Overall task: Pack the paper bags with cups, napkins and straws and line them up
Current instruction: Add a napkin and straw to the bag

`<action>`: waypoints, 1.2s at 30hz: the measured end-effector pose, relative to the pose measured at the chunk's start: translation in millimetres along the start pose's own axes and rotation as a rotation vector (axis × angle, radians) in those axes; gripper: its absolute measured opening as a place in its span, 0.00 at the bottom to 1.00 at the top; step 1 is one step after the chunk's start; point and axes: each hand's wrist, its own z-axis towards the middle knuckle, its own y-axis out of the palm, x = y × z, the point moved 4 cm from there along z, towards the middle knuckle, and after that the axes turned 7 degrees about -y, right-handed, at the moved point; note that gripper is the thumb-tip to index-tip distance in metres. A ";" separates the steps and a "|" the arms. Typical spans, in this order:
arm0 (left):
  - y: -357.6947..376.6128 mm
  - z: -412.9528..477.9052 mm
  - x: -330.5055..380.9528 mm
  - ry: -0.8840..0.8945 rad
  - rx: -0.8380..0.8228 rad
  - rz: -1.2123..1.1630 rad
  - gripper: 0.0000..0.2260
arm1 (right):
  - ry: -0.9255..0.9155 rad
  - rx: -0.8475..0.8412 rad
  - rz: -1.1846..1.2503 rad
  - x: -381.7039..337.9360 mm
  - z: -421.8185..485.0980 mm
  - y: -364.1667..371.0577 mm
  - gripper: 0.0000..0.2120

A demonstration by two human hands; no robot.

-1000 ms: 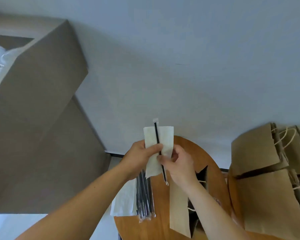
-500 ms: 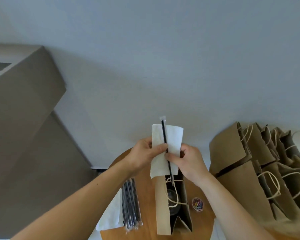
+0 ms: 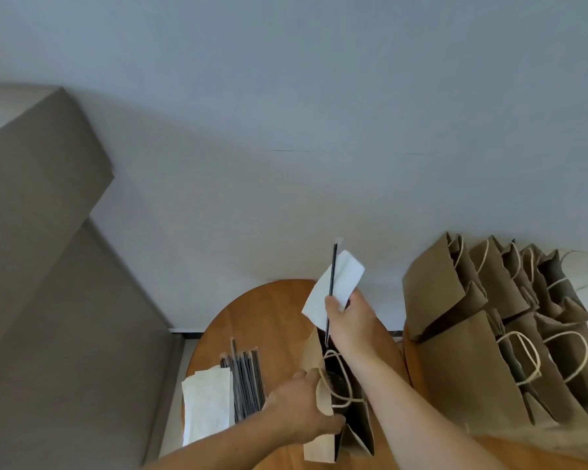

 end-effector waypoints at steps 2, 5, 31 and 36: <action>-1.4 -3.3 4.3 0.055 0.103 -0.026 0.33 | 0.006 -0.049 -0.026 9.1 -6.8 9.3 0.04; -5.2 -6.6 4.4 0.043 0.098 -0.088 0.33 | 0.002 -0.126 -0.097 16.3 -15.0 13.1 0.07; 20.5 4.5 -26.4 -0.219 -0.076 -0.649 0.15 | 0.430 -0.494 -0.306 85.9 -89.6 36.1 0.07; 31.5 4.4 -33.4 -0.211 -0.125 -0.627 0.27 | 0.547 -0.603 -0.455 123.5 -86.2 45.1 0.05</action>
